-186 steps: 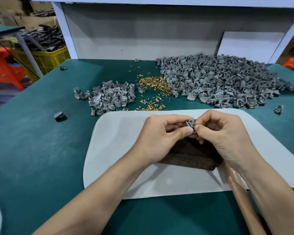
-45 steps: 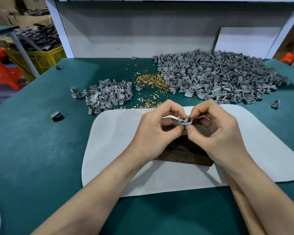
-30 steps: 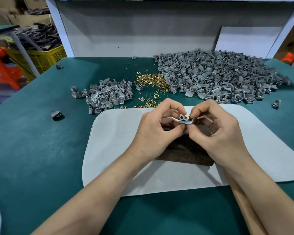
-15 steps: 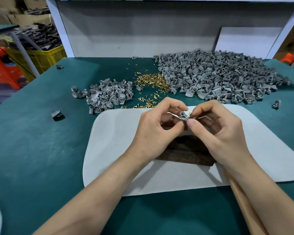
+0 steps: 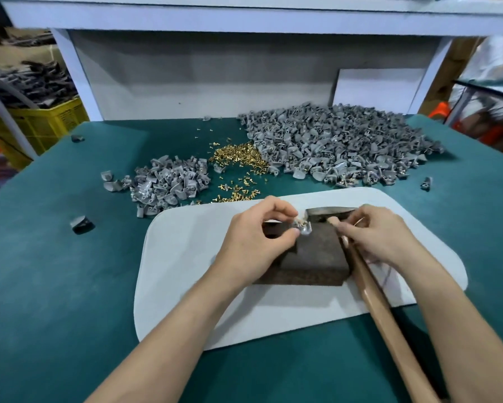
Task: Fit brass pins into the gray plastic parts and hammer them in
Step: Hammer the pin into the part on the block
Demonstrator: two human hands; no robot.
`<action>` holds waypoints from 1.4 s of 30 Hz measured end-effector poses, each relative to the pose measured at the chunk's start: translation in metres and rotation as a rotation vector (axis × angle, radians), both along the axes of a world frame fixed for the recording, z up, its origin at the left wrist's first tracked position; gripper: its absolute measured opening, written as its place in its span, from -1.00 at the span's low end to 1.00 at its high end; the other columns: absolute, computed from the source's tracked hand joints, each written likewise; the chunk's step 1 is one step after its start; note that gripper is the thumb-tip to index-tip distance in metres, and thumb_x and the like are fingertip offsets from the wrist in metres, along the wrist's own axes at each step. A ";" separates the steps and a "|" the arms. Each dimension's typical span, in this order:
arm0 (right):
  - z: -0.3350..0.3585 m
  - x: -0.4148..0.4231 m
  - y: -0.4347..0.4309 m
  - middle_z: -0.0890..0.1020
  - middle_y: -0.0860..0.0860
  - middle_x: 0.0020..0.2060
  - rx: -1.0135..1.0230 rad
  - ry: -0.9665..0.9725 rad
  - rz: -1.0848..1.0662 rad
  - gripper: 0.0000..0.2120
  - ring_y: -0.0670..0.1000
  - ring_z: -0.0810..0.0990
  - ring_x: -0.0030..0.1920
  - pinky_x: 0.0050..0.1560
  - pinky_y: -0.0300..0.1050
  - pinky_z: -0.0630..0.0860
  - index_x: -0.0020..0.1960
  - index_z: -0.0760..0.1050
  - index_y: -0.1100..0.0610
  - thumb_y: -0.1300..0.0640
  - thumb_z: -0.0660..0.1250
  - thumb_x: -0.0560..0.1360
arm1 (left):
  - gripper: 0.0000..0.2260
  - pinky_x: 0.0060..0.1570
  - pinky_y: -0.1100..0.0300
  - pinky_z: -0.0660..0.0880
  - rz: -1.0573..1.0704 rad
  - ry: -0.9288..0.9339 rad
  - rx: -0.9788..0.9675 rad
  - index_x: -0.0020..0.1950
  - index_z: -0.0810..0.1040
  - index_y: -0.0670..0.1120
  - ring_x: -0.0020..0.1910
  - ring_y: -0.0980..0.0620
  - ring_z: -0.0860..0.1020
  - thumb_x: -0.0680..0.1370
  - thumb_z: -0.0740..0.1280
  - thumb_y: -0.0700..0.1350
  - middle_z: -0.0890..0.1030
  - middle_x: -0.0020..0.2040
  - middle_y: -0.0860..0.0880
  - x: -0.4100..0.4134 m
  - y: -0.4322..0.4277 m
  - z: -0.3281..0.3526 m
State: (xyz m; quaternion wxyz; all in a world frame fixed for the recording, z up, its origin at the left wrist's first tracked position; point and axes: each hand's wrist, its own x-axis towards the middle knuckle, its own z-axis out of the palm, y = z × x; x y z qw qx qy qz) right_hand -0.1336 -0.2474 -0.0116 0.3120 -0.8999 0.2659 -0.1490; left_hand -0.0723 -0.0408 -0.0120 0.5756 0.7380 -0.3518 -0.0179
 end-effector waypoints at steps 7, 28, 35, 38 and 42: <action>0.013 0.022 0.003 0.48 0.05 -0.56 -0.061 0.317 -0.026 -0.63 0.06 0.47 -0.51 -0.40 -0.19 0.41 -0.44 0.42 0.19 0.00 0.38 0.42 | -0.87 0.15 0.38 0.38 0.010 0.025 0.121 -0.24 0.60 -0.01 0.04 0.20 0.53 0.42 0.47 -0.22 0.60 0.04 0.03 0.002 -0.002 -0.002; 0.077 -0.024 0.062 0.45 0.05 -0.63 0.056 0.186 0.201 -0.63 0.02 0.38 -0.66 -0.54 -0.23 0.33 -0.28 0.40 0.23 0.05 0.10 0.61 | -0.92 0.12 0.36 0.41 0.008 0.090 0.147 -0.17 0.66 -0.12 0.05 0.12 0.55 0.43 0.43 -0.29 0.60 0.06 -0.02 0.002 -0.002 -0.001; 0.087 -0.027 0.069 0.43 0.11 -0.51 -0.120 0.143 0.169 -0.61 0.07 0.39 -0.56 -0.60 -0.25 0.31 -0.31 0.34 0.17 0.01 0.10 0.63 | -0.88 0.13 0.35 0.43 -0.012 0.111 0.131 -0.20 0.64 -0.09 0.04 0.12 0.56 0.44 0.43 -0.30 0.58 0.06 0.02 0.003 -0.001 0.001; 0.096 -0.030 0.074 0.39 0.02 -0.46 -0.223 0.033 0.148 -0.63 0.02 0.37 -0.50 -0.53 -0.22 0.30 -0.31 0.31 0.13 -0.01 0.10 0.62 | -0.87 0.02 0.52 0.38 -0.008 0.115 0.134 -0.22 0.63 -0.06 -0.02 0.25 0.53 0.44 0.44 -0.28 0.55 0.06 0.10 0.004 0.000 0.001; 0.064 -0.029 0.092 0.42 0.05 -0.25 -0.335 0.287 0.205 -0.68 0.14 0.41 -0.19 -0.15 -0.07 0.36 -0.24 0.27 0.08 -0.03 0.02 0.64 | -0.89 0.03 0.45 0.37 0.006 0.066 0.152 -0.18 0.65 -0.06 0.04 0.21 0.49 0.44 0.45 -0.27 0.53 0.10 0.10 0.006 0.002 -0.001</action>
